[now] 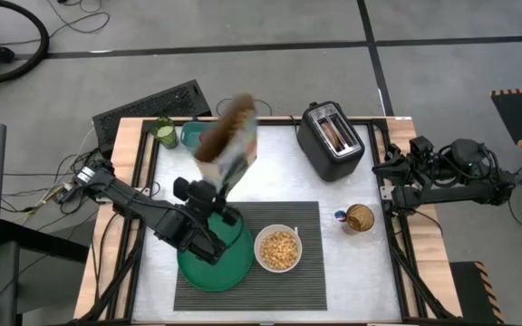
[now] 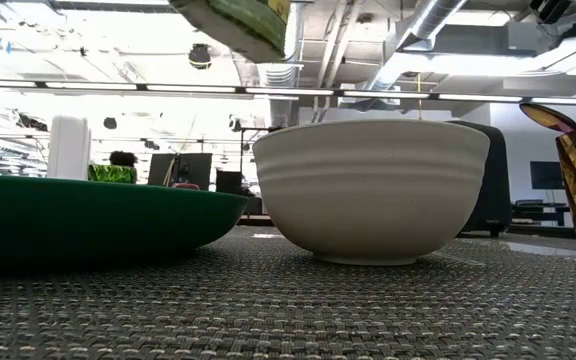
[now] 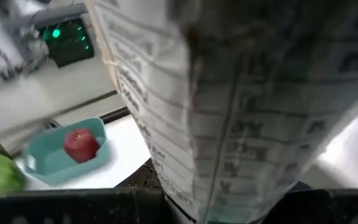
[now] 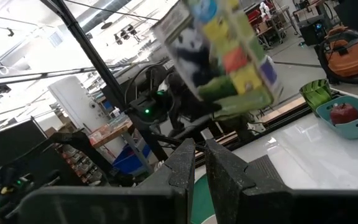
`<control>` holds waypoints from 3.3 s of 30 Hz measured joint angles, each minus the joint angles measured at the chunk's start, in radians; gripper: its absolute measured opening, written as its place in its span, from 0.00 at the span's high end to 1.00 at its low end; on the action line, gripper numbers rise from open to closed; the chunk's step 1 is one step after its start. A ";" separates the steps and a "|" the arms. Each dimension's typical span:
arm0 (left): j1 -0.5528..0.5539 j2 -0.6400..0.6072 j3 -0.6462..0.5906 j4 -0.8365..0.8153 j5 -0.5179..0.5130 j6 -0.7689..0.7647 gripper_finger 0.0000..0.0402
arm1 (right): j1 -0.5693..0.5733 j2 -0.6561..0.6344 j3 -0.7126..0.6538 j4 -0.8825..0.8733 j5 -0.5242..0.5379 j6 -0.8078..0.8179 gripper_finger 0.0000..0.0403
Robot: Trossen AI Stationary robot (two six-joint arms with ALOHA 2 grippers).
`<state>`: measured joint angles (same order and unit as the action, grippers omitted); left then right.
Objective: Arrange a breakfast setting
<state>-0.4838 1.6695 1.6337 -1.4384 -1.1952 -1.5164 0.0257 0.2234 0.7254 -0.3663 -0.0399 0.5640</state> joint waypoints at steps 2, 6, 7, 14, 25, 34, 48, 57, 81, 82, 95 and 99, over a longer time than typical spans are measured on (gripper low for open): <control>0.020 0.000 0.000 0.001 -0.031 -0.073 0.79 | 0.000 0.000 0.000 0.000 0.000 0.000 0.83; 0.076 0.011 0.001 0.025 -0.040 -0.075 0.79 | 0.000 0.000 0.000 0.000 0.000 0.000 0.83; 0.088 0.015 0.001 0.029 -0.038 -0.069 0.79 | 0.000 0.000 0.000 0.000 0.000 0.000 0.83; 0.202 0.113 0.001 0.104 -0.060 -0.038 0.79 | 0.000 0.000 0.000 -0.007 0.000 0.000 0.83; 0.435 0.330 0.001 0.160 -0.021 -0.028 0.79 | -0.001 0.000 0.000 -0.050 0.002 0.004 0.83; 0.594 0.442 0.000 0.403 0.081 0.110 0.79 | -0.001 0.000 0.000 -0.055 0.015 0.004 0.83; 0.639 0.460 -0.022 0.654 0.089 0.136 0.79 | -0.002 -0.002 0.000 -0.111 0.016 0.011 0.83; 0.622 0.460 -0.189 0.955 0.184 0.294 0.79 | -0.002 -0.002 0.000 -0.113 0.016 0.003 0.83; 0.699 0.469 -0.373 1.232 0.181 0.387 0.79 | -0.002 -0.002 0.000 -0.153 0.037 0.000 0.83; 0.701 0.477 -0.373 1.231 0.176 0.386 0.79 | -0.002 -0.002 0.000 -0.152 0.039 0.000 0.83; 0.688 0.520 -0.371 1.197 0.181 0.332 0.80 | -0.002 -0.002 0.000 -0.153 0.041 0.003 0.83; 0.683 0.522 -0.372 1.197 0.181 0.348 0.75 | -0.002 -0.002 0.000 -0.153 0.041 0.003 0.83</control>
<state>0.1990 2.1919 1.2618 -0.2413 -1.0140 -1.1687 0.0238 0.2214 0.7258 -0.5198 0.0013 0.5671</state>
